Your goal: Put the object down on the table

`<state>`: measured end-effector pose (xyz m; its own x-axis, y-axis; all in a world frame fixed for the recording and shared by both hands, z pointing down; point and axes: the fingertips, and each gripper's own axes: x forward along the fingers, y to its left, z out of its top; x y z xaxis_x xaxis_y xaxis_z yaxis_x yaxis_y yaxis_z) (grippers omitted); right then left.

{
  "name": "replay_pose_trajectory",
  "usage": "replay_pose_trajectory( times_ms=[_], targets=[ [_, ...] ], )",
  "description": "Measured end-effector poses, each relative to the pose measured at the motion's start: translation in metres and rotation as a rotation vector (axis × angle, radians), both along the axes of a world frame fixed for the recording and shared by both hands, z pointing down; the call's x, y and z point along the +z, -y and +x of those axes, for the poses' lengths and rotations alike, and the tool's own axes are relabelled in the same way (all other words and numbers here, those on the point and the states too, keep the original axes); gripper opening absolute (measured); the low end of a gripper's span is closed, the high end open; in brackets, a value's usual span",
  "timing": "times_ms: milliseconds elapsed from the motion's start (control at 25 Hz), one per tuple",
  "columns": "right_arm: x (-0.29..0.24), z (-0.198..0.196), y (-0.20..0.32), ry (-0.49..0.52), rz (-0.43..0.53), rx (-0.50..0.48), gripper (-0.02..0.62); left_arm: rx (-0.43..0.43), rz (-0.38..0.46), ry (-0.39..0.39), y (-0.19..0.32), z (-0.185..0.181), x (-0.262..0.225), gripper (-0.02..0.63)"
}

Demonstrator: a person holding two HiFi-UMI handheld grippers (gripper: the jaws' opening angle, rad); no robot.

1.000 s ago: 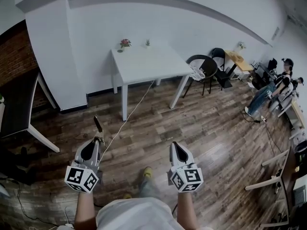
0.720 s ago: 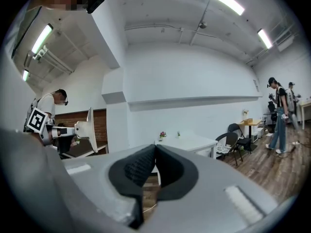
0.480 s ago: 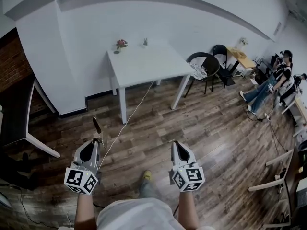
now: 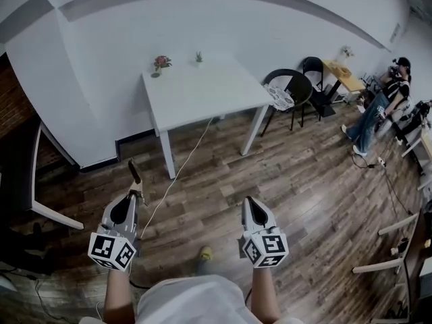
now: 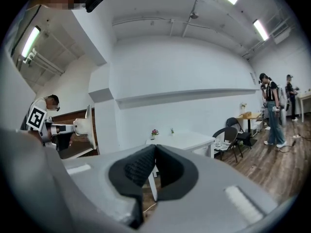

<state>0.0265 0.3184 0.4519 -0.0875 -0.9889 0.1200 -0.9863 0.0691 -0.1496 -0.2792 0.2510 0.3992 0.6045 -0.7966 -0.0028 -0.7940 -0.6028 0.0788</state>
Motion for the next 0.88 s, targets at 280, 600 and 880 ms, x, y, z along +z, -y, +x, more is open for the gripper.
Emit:
replay_pose_trajectory(
  times_ms=[280,600,880],
  targets=[
    [-0.002,0.046,0.065,0.029,0.011,-0.028,0.003,-0.020,0.014,0.020,0.057,0.046,-0.010,0.011],
    [-0.002,0.084,0.124,0.042,0.006,-0.060,0.003,-0.038,0.017,0.031,0.107,0.087,-0.017,0.011],
    [0.004,0.101,0.152,0.046,0.001,-0.067,0.003,-0.041,0.011,0.026,0.135,0.109,-0.016,0.011]
  ],
)
